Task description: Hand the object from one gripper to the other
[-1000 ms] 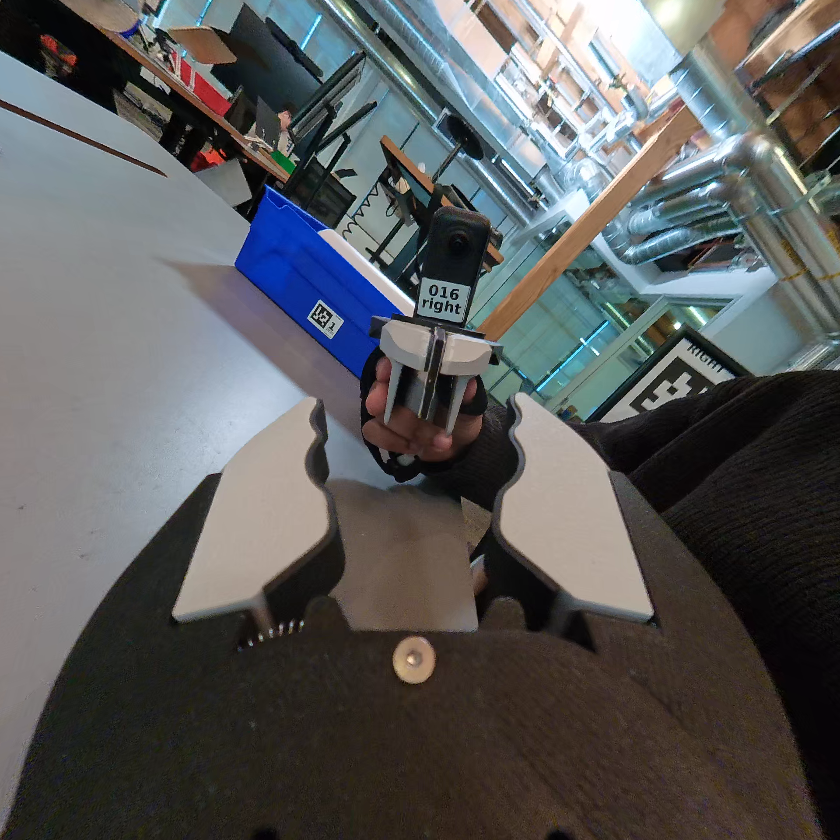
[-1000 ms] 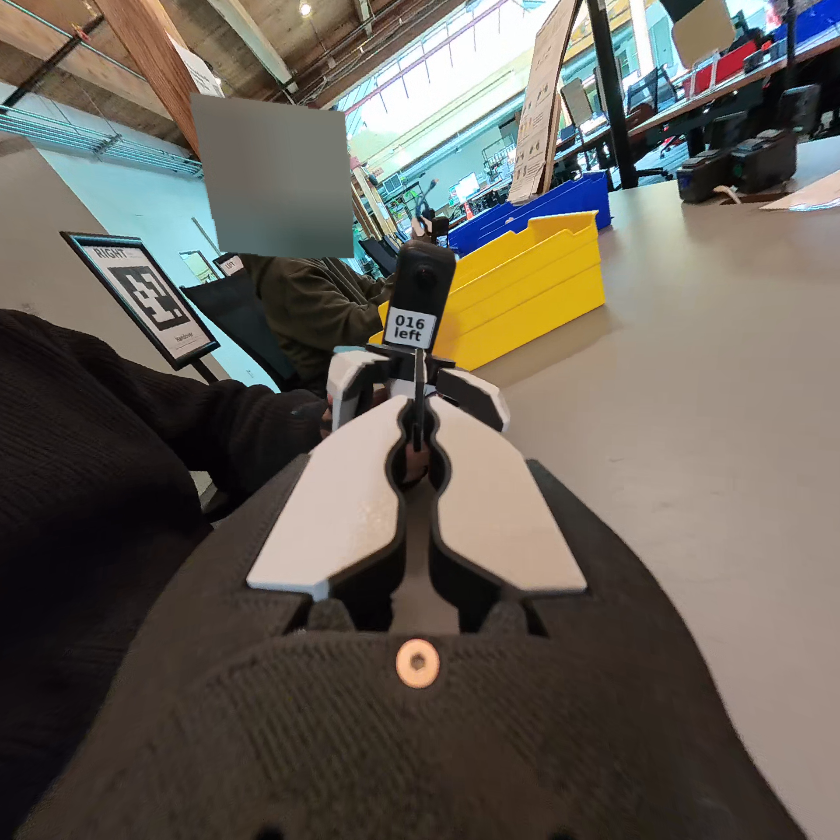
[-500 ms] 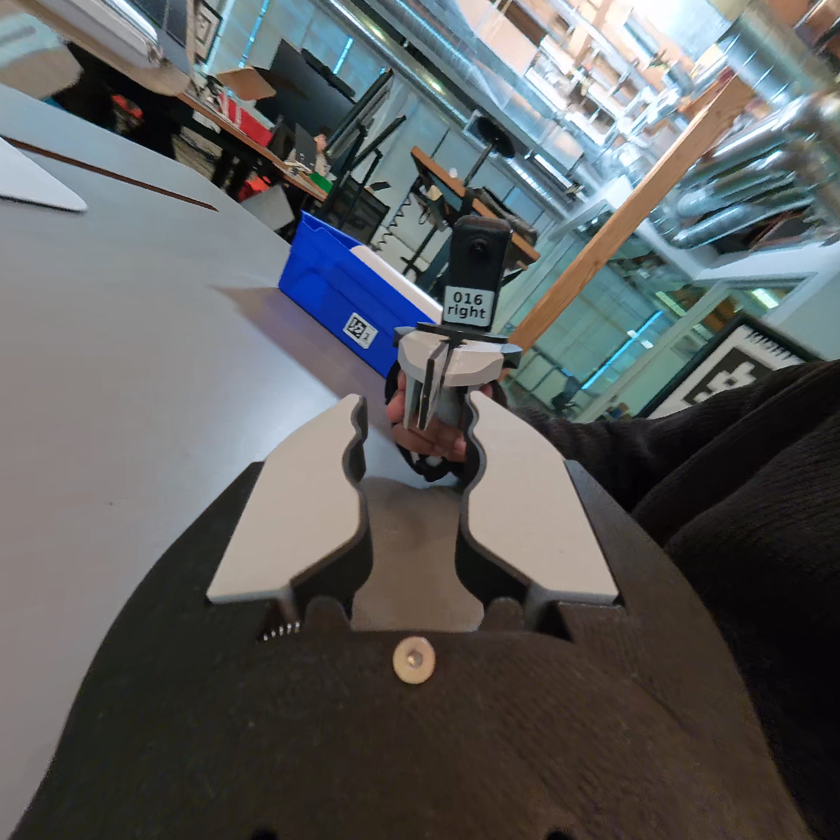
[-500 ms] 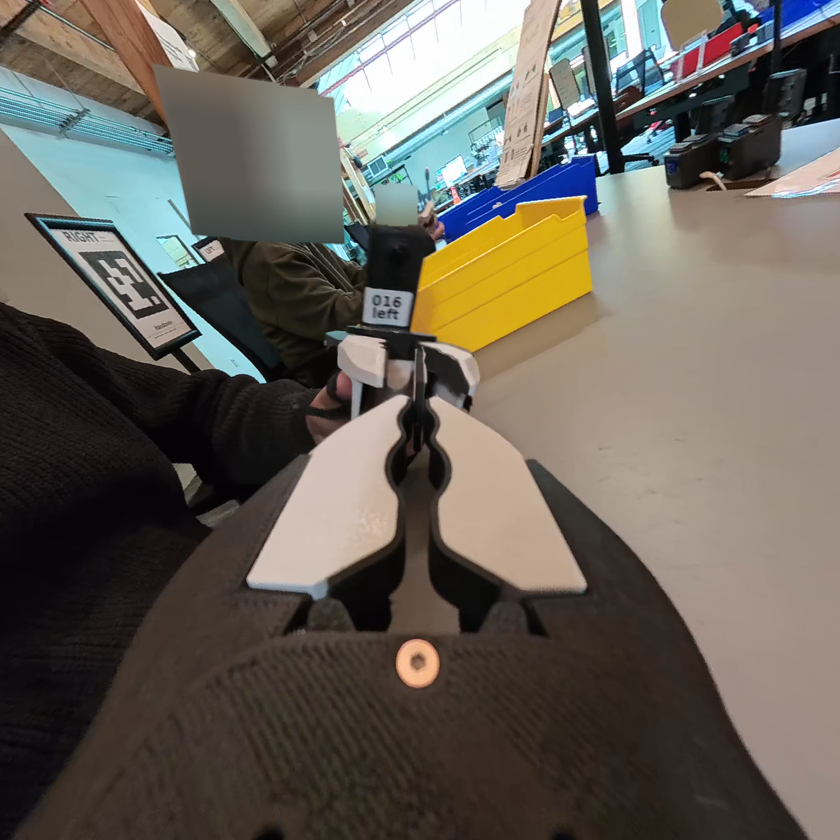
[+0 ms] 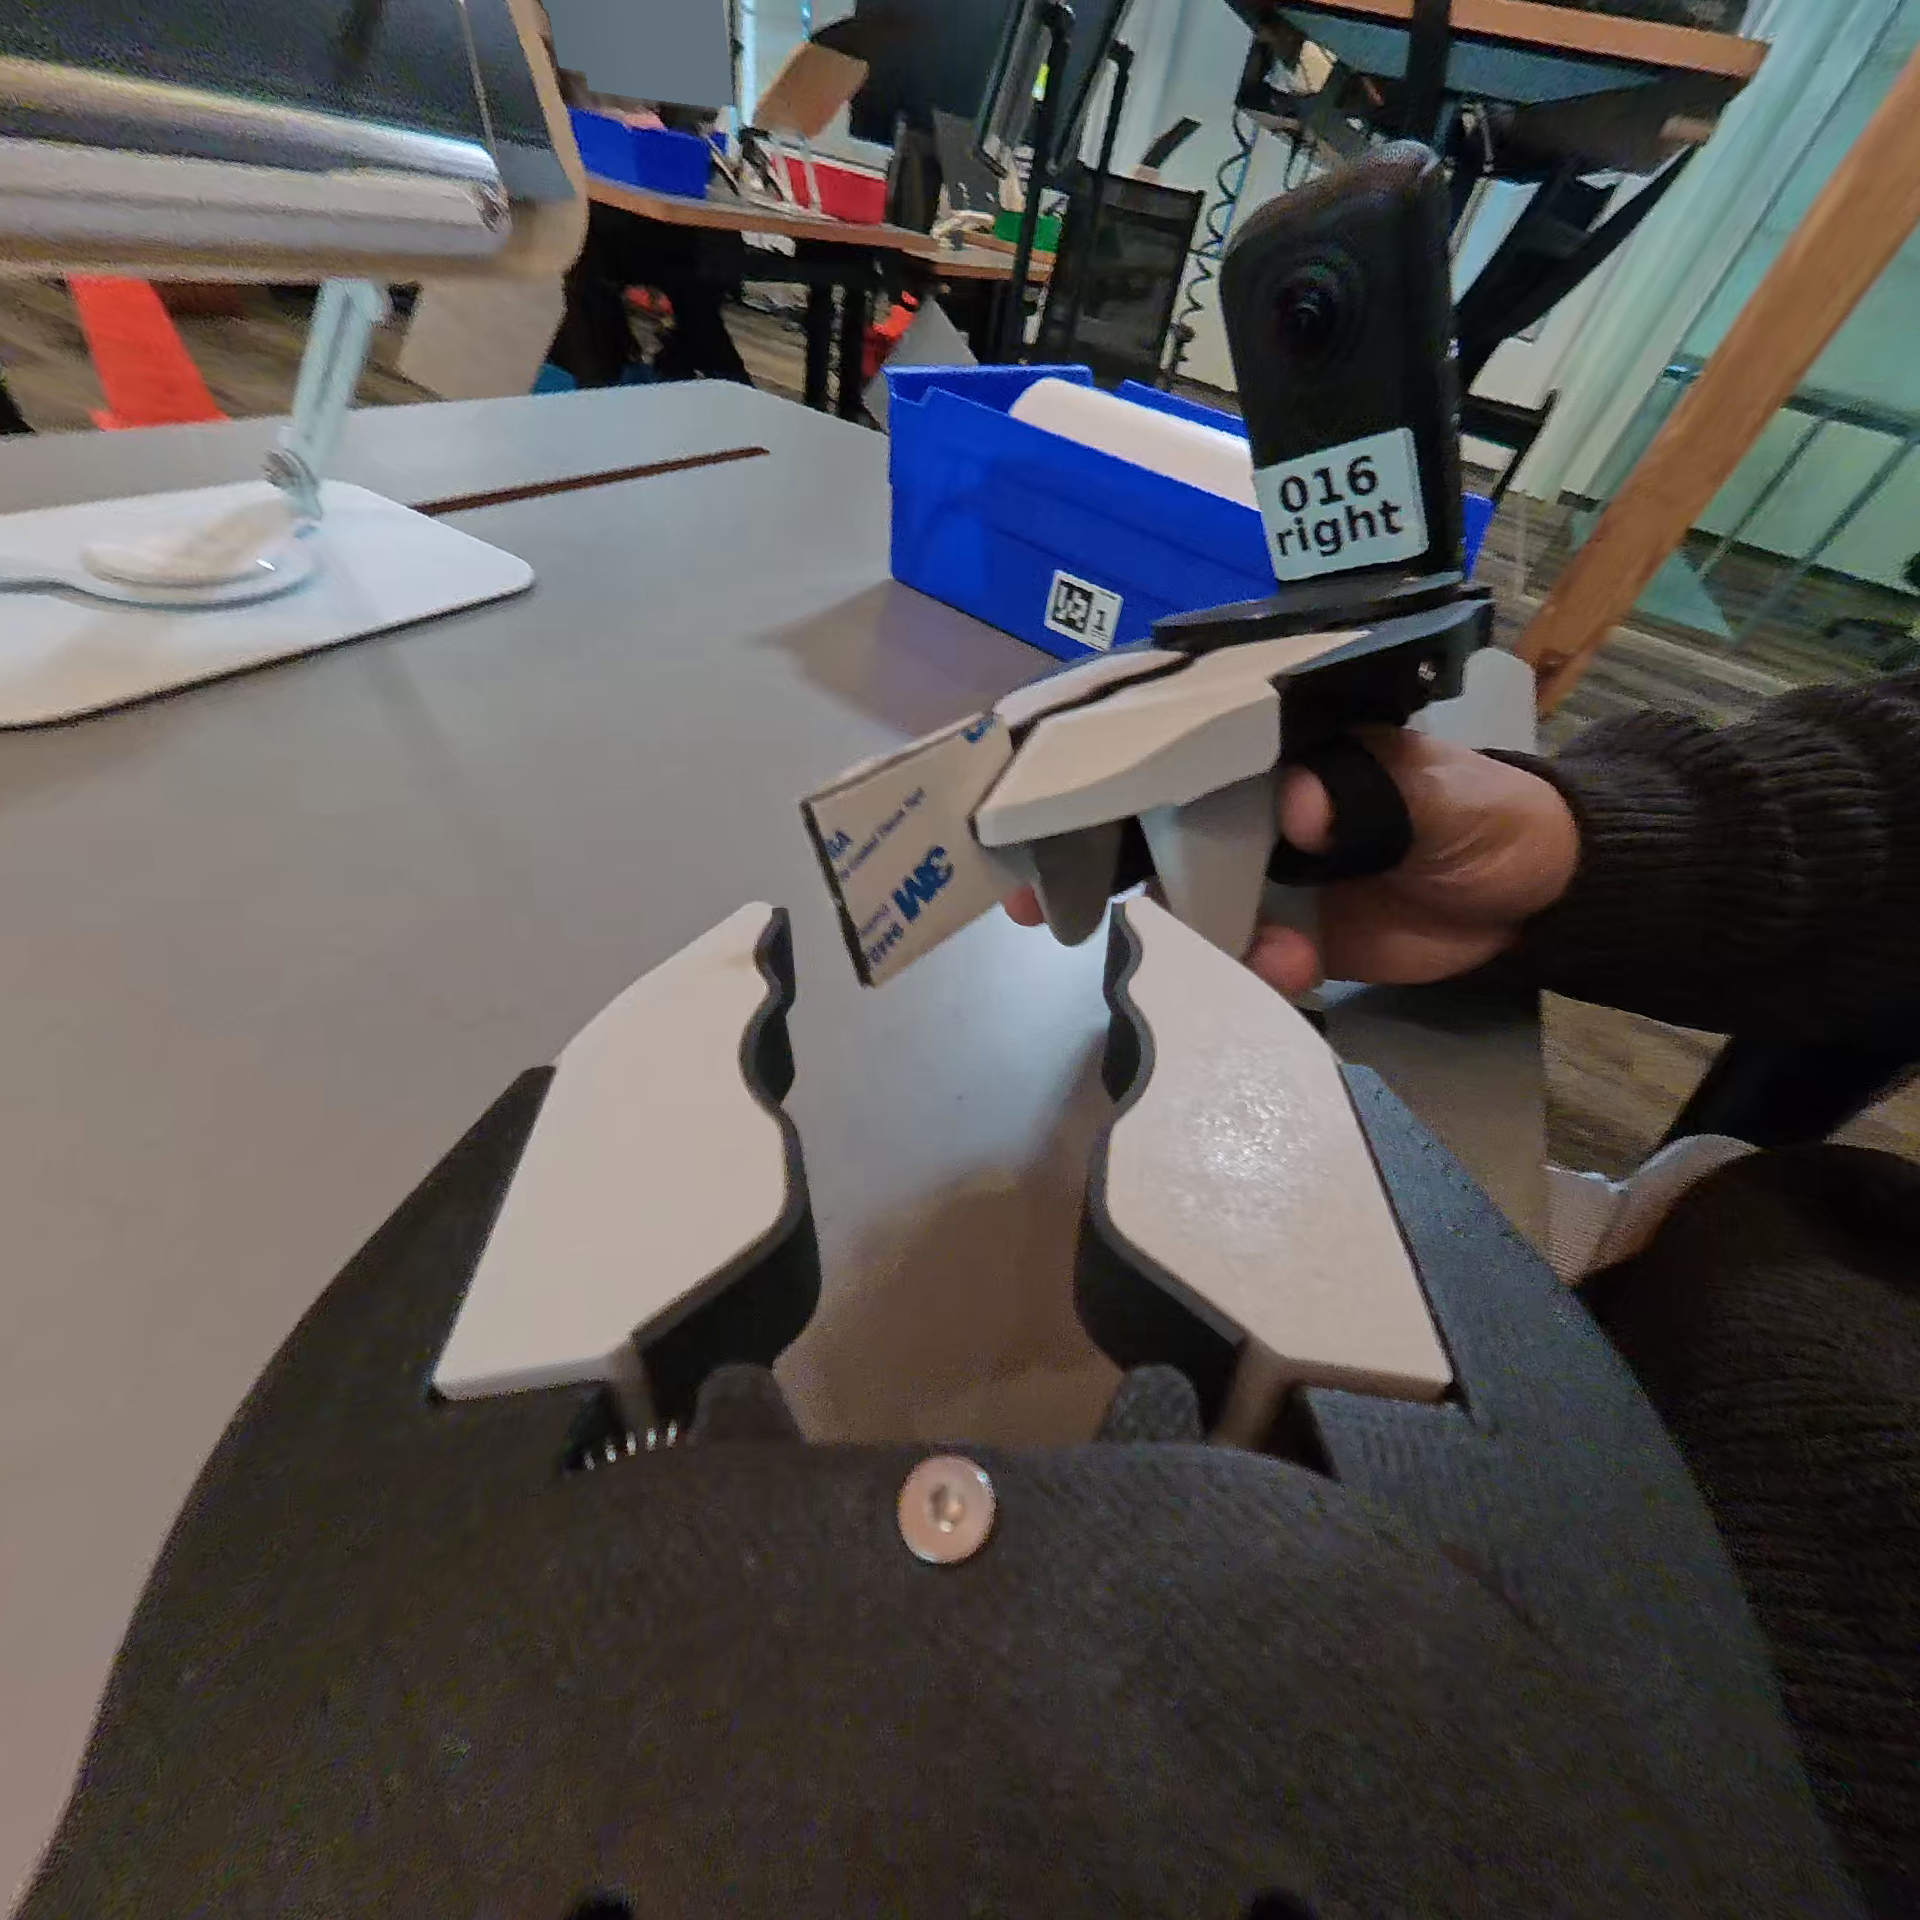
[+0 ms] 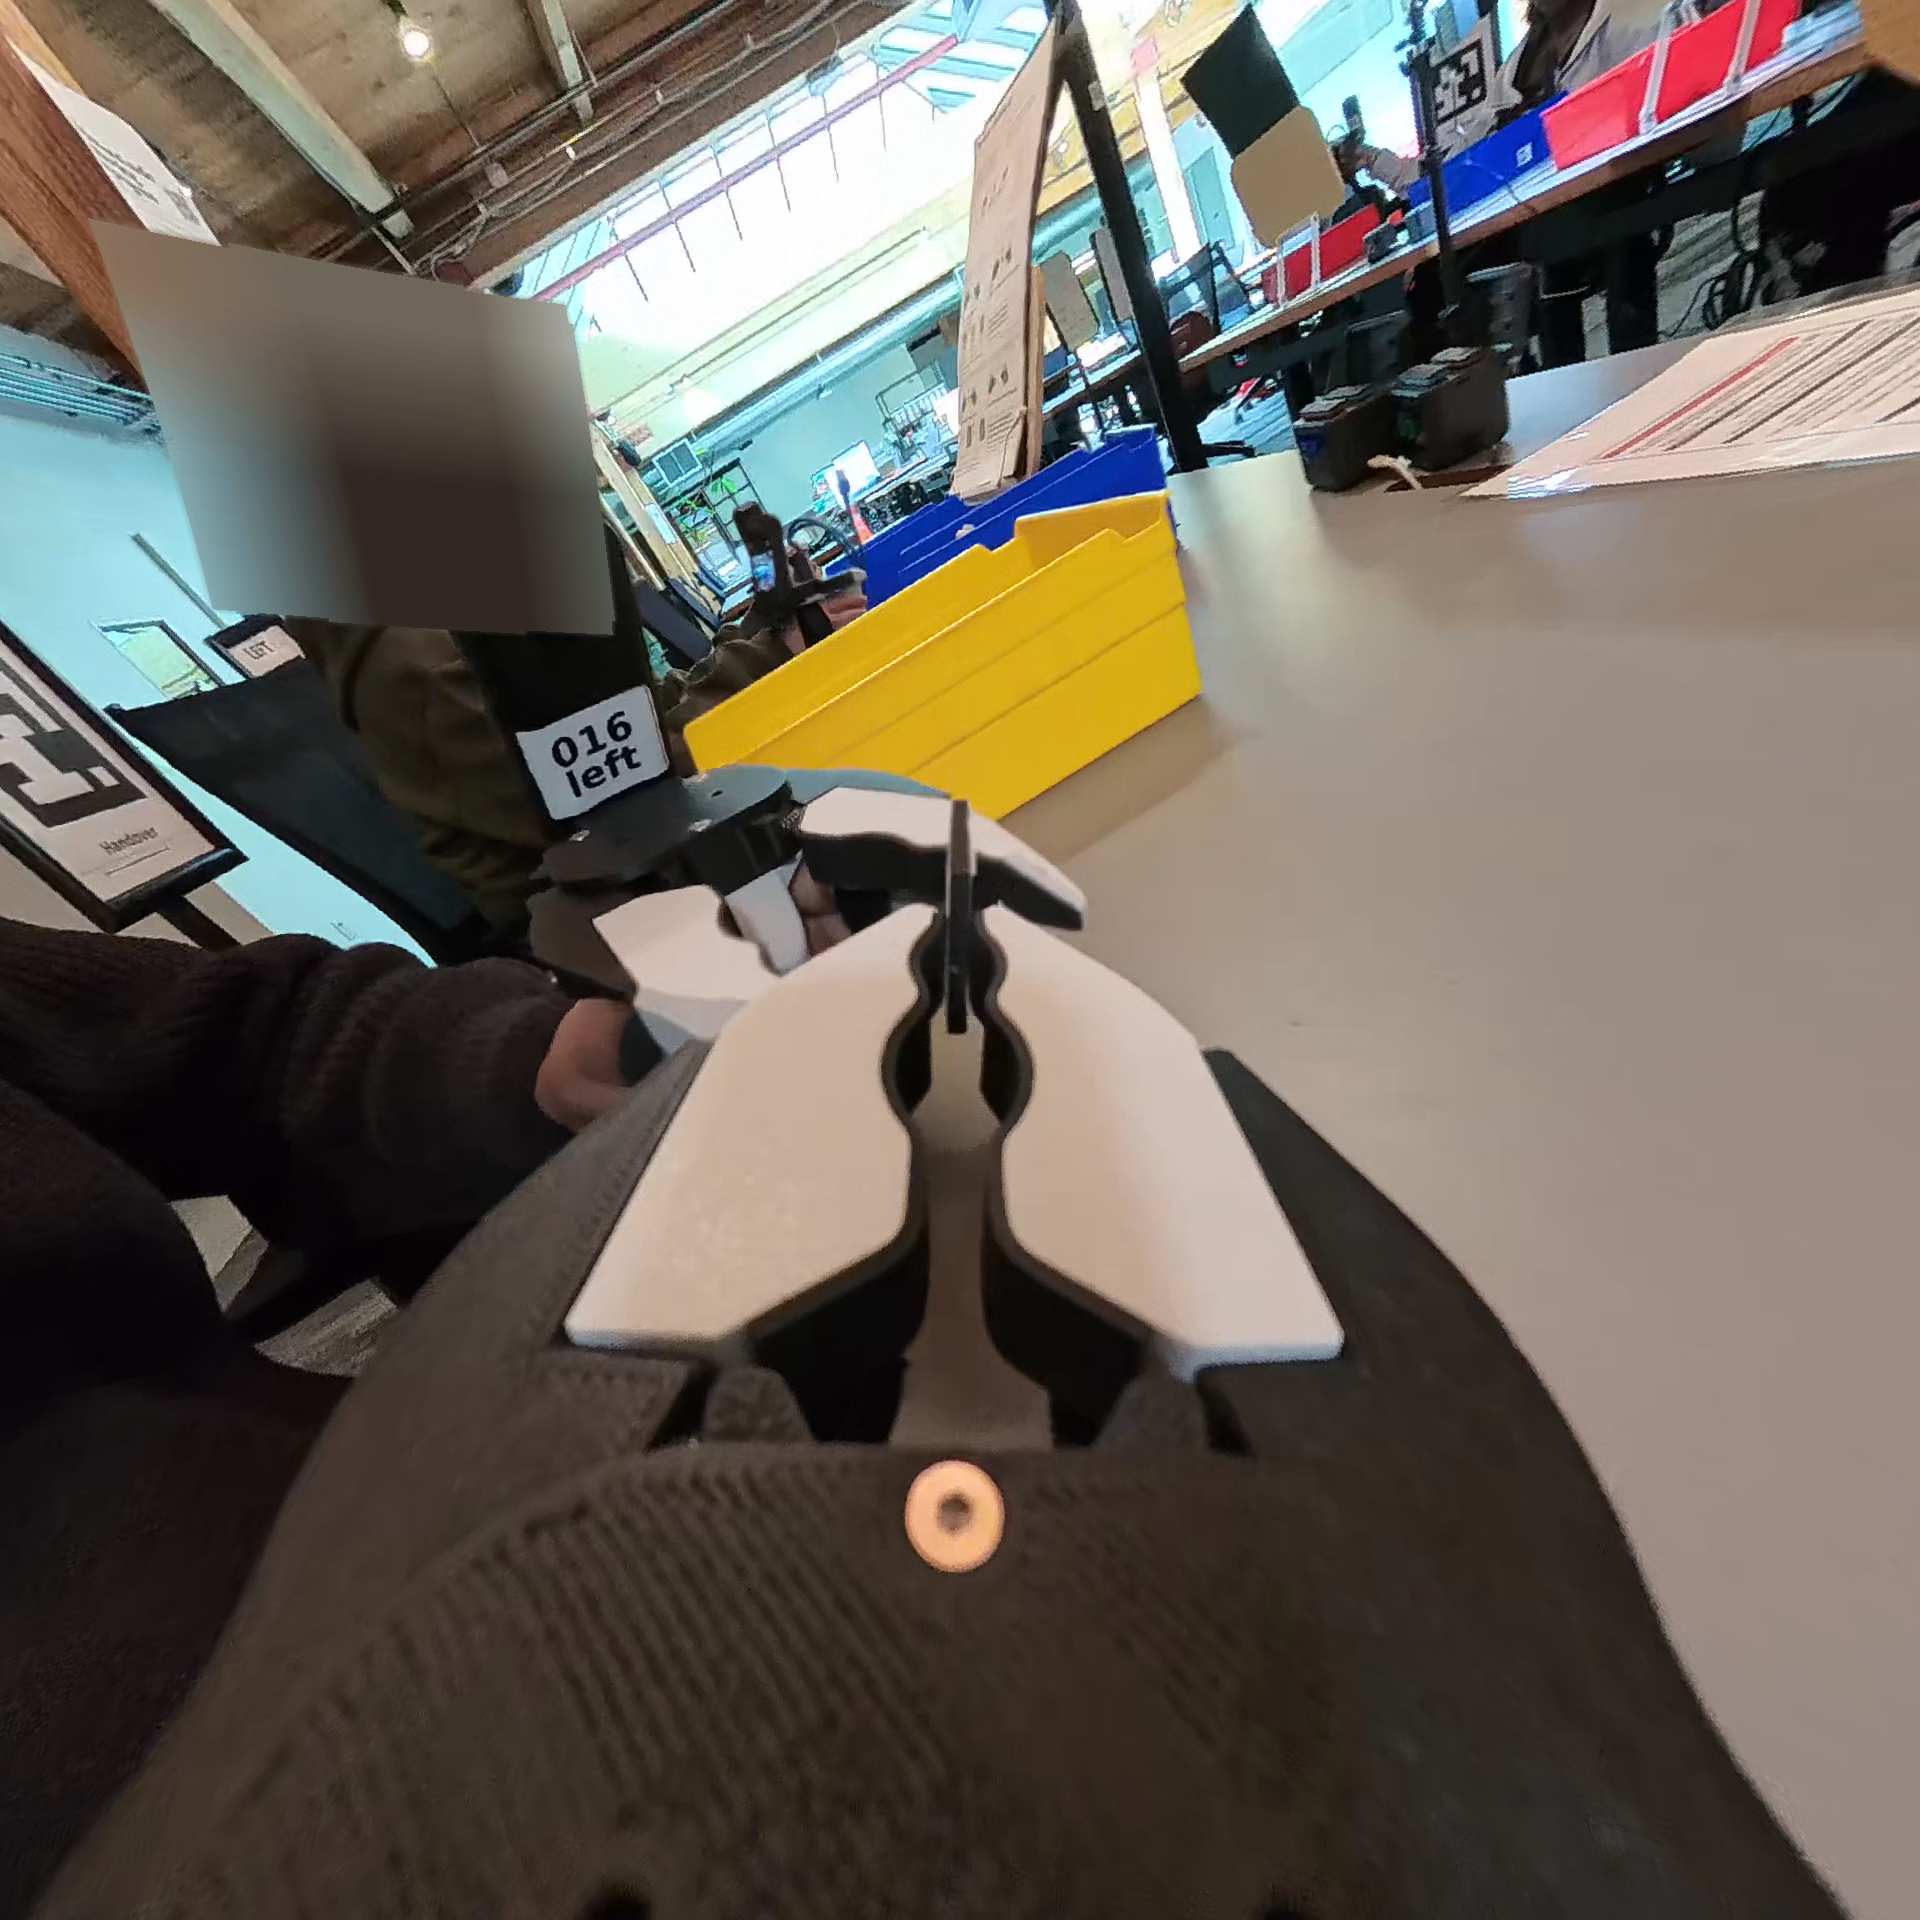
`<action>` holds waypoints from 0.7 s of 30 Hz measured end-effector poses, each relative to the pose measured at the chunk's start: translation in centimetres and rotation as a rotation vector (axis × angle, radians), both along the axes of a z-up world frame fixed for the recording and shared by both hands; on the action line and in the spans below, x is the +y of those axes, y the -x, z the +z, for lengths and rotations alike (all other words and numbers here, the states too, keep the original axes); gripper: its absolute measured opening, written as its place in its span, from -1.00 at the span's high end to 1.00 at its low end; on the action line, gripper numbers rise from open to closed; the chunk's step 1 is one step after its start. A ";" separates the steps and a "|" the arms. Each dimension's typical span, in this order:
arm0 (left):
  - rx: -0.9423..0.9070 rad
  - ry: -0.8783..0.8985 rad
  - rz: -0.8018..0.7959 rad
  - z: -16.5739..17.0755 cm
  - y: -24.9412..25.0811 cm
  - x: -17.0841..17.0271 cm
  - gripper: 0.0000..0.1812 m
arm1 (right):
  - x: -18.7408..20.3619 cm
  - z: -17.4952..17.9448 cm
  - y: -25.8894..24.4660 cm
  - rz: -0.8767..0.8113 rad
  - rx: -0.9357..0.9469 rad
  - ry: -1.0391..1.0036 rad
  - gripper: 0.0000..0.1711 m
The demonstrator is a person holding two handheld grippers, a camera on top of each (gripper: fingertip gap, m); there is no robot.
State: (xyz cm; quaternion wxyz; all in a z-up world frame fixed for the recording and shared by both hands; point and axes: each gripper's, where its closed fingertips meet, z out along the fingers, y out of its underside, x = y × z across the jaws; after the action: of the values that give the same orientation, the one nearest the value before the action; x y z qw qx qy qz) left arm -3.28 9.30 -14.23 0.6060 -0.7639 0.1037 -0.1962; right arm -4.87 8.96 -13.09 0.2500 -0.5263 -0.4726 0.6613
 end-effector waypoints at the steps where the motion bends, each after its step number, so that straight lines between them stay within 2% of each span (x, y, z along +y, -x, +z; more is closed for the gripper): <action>1: 0.022 -0.011 0.015 0.1 0.3 0.0 0.36 | -0.3 0.1 0.0 0.008 0.006 0.001 0.95; 6: 0.038 -0.049 -0.044 0.9 -0.3 -0.6 0.69 | -1.0 0.9 -0.2 0.036 0.036 0.068 0.95; 8: 0.022 -0.066 -0.071 1.1 -0.6 -0.7 0.74 | -0.8 1.1 -0.3 0.051 0.040 0.121 0.94; 15: -0.248 -0.064 -0.182 2.2 -1.4 -1.1 0.56 | -0.1 1.9 -0.9 0.117 0.056 0.274 0.96; 21: -0.408 -0.093 -0.243 3.6 -1.2 -1.7 0.64 | -0.8 1.7 -1.4 0.221 0.027 0.321 0.96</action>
State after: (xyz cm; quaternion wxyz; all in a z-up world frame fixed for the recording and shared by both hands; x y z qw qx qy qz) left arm -2.12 7.65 -10.66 0.6207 -0.6618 0.0794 -0.4129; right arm -3.50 8.20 -11.40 0.0950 -0.4951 -0.4125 0.7587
